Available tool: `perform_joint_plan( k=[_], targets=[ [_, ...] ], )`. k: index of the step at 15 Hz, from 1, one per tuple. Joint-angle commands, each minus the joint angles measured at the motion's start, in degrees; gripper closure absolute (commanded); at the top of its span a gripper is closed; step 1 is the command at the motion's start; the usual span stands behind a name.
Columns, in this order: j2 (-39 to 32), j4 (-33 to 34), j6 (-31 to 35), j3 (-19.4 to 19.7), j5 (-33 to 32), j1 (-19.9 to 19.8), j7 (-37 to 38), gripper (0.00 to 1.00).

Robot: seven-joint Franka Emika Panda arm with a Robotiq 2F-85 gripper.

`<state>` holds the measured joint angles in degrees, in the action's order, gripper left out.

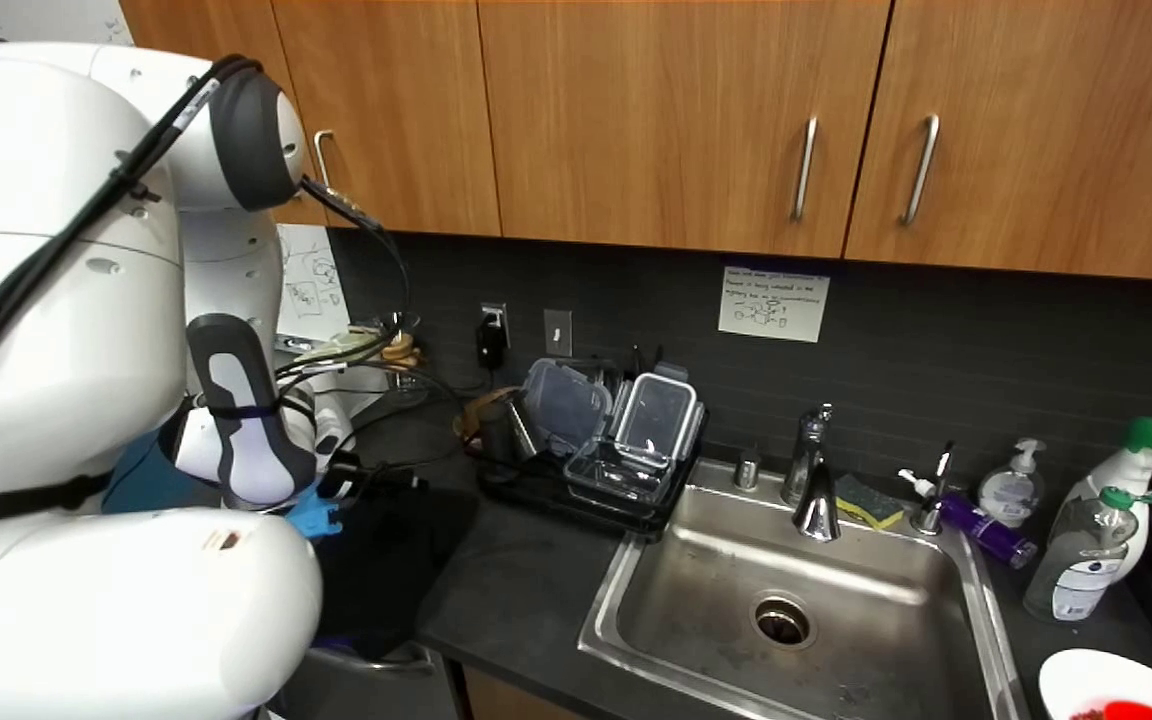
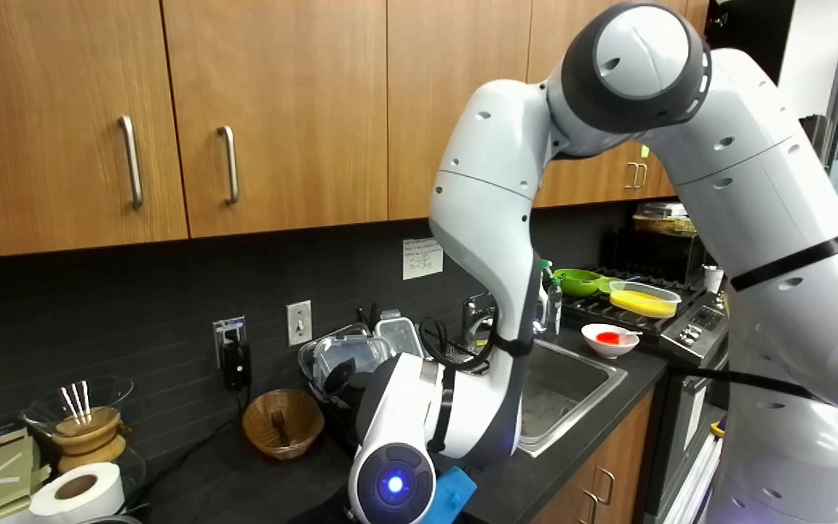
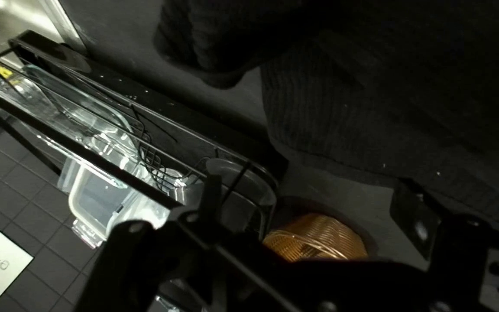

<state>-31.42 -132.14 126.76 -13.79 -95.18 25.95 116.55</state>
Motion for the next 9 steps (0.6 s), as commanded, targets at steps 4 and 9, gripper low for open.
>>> perform_joint_plan(
  k=[4, 9],
  targets=[
    [-0.4, 0.2, -1.6, -3.3, -0.3, -3.1, -0.6, 0.00],
    [-0.6, 0.2, -1.9, -3.6, -0.3, -3.1, -0.6, 0.00]
  ],
)
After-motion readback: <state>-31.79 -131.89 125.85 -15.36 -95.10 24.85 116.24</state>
